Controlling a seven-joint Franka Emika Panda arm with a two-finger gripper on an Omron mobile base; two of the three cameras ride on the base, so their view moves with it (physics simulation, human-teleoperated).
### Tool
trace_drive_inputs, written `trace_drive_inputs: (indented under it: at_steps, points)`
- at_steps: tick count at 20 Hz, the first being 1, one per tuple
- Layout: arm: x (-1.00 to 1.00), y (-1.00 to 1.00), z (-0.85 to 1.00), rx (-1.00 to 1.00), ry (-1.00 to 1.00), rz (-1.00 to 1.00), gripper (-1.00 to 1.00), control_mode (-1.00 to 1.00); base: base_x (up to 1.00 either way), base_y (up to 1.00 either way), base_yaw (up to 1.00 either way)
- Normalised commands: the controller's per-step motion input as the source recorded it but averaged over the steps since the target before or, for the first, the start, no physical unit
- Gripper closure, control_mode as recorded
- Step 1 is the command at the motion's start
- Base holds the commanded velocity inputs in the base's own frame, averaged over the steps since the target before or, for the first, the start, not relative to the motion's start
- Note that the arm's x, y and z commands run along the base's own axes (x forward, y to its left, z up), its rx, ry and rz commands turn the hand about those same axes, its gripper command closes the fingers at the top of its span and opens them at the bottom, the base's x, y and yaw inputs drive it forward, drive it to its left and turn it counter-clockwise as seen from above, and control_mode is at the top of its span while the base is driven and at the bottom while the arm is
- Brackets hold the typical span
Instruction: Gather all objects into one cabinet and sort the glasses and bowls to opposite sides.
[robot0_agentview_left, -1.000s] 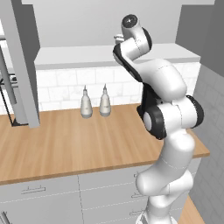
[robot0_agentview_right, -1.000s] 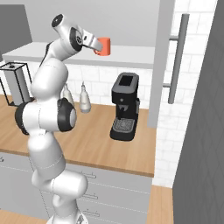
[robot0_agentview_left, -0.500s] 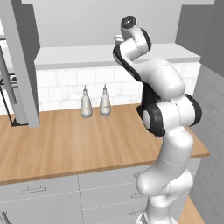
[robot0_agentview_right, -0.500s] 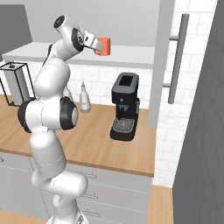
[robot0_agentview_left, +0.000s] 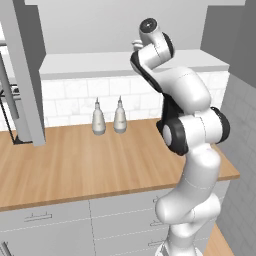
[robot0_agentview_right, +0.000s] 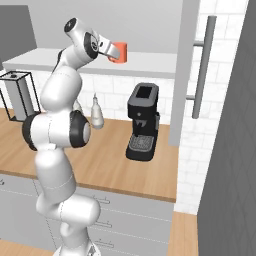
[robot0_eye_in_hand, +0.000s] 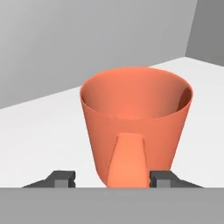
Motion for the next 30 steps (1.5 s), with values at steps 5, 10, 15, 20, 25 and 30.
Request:
trace_drive_inputs:
  at_steps: [5, 10, 15, 20, 25, 30]
  points:
    - [0.09, -0.22, -0.02, 0.0, 0.0, 0.0, 1.0, -1.0, 0.0, 0.0, 0.0]
    - [-0.15, -0.18, 0.0, 0.0, -0.02, 0.0, 1.0, -1.0, 0.0, 0.0, 0.0]
    - [-0.93, 0.0, 0.0, 0.0, -0.1, 0.0, 1.0, -1.0, 0.0, 0.0, 0.0]
    - [-1.0, 0.29, 0.0, 0.0, -0.05, 0.02, 1.0, -1.0, 0.0, 0.0, 0.0]
    - [-1.0, 0.42, 0.0, 0.0, 0.01, 0.1, 1.0, -1.0, 0.0, 0.0, 0.0]
    - [-1.0, 0.51, 0.0, 0.0, 0.06, 0.17, 1.0, -1.0, 0.0, 0.0, 0.0]
